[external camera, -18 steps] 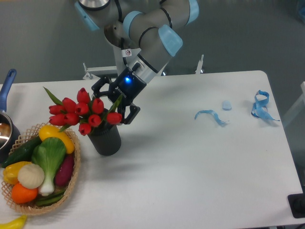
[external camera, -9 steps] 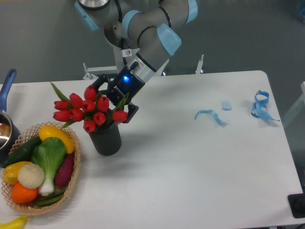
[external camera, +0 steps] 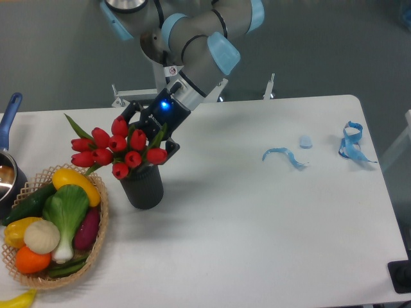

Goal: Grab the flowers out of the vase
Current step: 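Lift the gripped tulips straight up out of the black vase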

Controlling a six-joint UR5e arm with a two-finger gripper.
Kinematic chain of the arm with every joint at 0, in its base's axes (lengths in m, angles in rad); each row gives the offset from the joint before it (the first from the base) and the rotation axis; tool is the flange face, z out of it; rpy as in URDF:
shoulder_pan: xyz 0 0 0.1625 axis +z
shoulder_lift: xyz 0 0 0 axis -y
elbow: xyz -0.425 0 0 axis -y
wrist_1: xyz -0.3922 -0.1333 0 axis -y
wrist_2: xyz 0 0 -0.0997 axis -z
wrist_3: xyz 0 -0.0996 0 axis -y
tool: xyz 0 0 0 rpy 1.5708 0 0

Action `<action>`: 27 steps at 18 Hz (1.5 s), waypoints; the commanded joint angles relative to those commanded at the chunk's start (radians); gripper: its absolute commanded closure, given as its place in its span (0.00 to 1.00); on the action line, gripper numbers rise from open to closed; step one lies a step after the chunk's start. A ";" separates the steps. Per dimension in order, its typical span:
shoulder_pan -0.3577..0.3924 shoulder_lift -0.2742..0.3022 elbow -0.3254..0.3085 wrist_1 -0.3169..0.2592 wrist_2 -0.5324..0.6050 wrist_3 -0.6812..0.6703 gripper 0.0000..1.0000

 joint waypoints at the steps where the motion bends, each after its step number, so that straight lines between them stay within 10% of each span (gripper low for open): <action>1: 0.000 0.000 0.000 0.000 0.000 0.000 0.81; 4: 0.002 0.006 0.000 0.000 -0.002 -0.003 0.94; 27: 0.061 0.098 0.138 -0.002 -0.173 -0.357 0.93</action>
